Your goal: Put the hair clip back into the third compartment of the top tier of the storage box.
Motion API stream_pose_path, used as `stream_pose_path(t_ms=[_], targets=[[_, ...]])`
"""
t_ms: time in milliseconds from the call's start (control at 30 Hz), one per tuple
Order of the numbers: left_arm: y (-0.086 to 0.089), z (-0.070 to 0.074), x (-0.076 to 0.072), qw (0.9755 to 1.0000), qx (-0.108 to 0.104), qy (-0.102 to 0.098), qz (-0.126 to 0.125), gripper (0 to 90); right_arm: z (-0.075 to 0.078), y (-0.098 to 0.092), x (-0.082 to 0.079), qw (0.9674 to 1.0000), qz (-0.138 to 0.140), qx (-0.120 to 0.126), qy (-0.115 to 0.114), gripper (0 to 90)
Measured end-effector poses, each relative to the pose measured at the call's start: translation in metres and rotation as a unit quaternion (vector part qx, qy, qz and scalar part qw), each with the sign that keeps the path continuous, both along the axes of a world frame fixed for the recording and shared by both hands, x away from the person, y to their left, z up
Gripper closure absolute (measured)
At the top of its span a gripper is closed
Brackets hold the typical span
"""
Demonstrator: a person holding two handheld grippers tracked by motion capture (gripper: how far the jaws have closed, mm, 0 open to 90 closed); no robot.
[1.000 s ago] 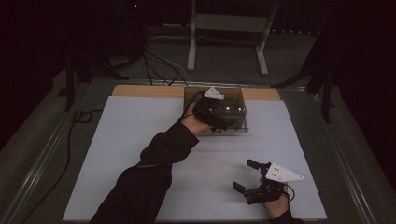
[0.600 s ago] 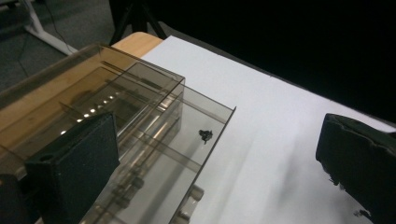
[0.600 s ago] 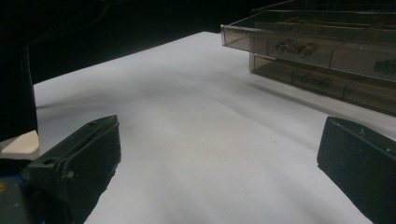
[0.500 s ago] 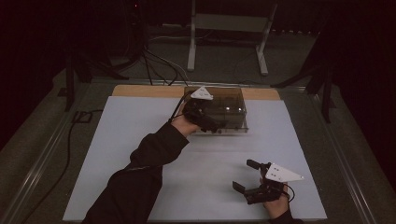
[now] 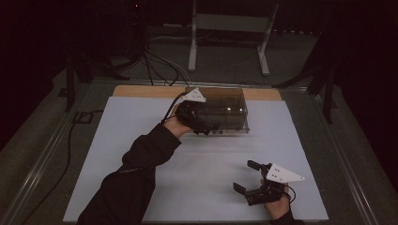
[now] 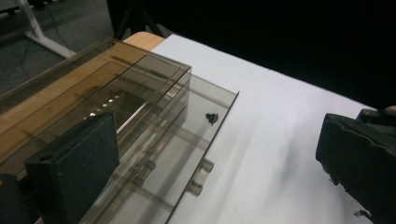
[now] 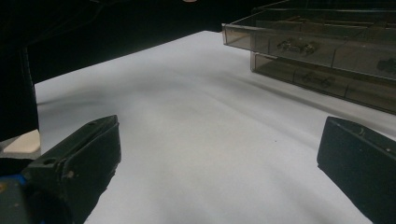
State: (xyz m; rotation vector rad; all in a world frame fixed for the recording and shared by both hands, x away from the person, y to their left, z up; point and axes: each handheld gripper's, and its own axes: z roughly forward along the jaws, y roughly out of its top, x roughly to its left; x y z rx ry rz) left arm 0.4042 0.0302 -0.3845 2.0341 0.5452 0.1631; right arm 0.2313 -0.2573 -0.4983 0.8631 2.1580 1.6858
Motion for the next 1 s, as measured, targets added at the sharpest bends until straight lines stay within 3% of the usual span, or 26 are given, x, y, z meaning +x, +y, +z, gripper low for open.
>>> stream_pose_path(t_ms=[33, 200, 267, 300, 667, 1000], targets=[[0.004, 0.001, -0.001, 1.0, -0.002, -0.009, 0.002, 0.5, 0.0, 0.0, 0.001, 1.0, 0.001, 0.001, 0.001, 0.0], [0.013, 0.004, -0.003, 0.9999, -0.003, -0.01, 0.001, 0.5, 0.0, 0.001, 0.0, 1.0, 0.002, 0.0, 0.002, 0.0], [0.014, 0.005, -0.003, 1.0, -0.005, -0.006, 0.002, 0.5, 0.0, 0.001, 0.0, 1.0, 0.001, 0.001, 0.002, 0.0], [0.019, 0.006, -0.003, 0.9997, -0.02, 0.014, -0.001, 0.5, 0.0, 0.001, 0.0, 1.0, 0.002, -0.001, 0.002, 0.0], [0.042, 0.004, -0.013, 1.0, -0.001, 0.008, 0.006, 0.5, -0.001, 0.002, 0.0, 1.0, 0.003, -0.001, 0.003, 0.0], [0.069, 0.001, -0.023, 0.9997, -0.008, 0.006, 0.023, 0.5, 0.0, 0.002, 0.0, 1.0, 0.002, 0.0, 0.004, 0.0]])
